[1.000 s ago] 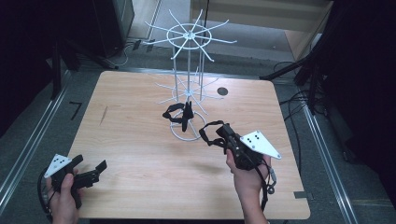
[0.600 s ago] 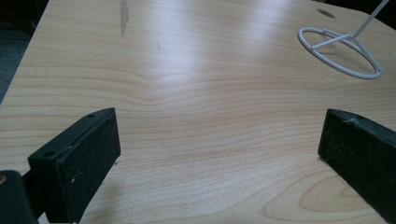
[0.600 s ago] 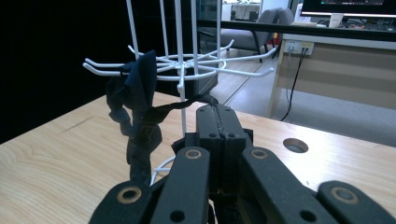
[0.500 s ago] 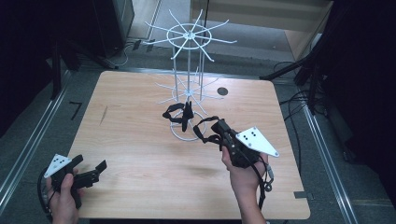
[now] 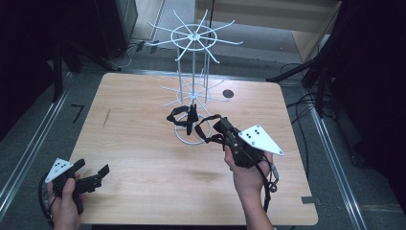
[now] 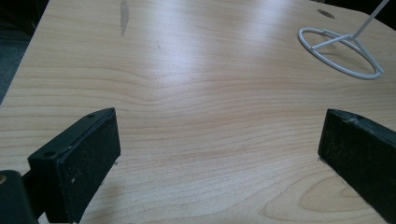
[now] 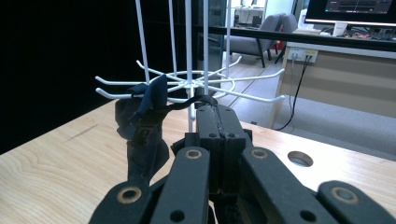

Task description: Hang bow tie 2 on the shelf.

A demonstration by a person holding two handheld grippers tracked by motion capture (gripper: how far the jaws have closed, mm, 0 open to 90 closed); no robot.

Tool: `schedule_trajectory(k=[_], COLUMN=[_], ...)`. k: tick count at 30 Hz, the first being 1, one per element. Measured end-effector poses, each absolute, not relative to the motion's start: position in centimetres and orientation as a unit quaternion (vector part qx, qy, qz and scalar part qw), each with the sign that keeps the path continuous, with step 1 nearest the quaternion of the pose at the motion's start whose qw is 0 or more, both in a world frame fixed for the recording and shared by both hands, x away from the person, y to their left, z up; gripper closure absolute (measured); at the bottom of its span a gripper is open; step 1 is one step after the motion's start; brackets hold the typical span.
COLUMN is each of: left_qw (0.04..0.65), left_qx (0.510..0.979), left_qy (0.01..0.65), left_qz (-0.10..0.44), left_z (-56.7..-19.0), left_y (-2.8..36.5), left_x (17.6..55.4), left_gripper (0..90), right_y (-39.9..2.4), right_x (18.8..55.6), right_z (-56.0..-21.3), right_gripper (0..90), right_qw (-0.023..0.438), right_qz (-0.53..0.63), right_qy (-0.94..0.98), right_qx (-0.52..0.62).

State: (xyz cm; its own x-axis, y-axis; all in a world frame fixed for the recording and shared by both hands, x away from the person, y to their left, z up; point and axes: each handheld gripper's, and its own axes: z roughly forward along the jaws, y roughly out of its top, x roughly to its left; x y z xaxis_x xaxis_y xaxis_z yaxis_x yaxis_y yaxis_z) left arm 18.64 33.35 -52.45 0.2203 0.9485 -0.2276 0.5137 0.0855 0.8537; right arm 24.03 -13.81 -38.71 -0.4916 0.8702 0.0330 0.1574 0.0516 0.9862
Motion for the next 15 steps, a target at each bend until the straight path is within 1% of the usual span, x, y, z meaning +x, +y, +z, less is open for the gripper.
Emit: schedule_trajectory(k=[15], left_qw=[0.458], left_qx=[0.633], left_qy=[0.578], left_qz=[0.238], left_z=[-52.5], left_y=[33.4], left_x=[18.6], left_gripper=[0.0], right_y=[-13.0], right_x=[26.4], right_z=[-39.2], right_gripper=[90.0], right_qw=[0.299], right_qz=[0.555], right_qy=[0.66], right_qx=[0.409])
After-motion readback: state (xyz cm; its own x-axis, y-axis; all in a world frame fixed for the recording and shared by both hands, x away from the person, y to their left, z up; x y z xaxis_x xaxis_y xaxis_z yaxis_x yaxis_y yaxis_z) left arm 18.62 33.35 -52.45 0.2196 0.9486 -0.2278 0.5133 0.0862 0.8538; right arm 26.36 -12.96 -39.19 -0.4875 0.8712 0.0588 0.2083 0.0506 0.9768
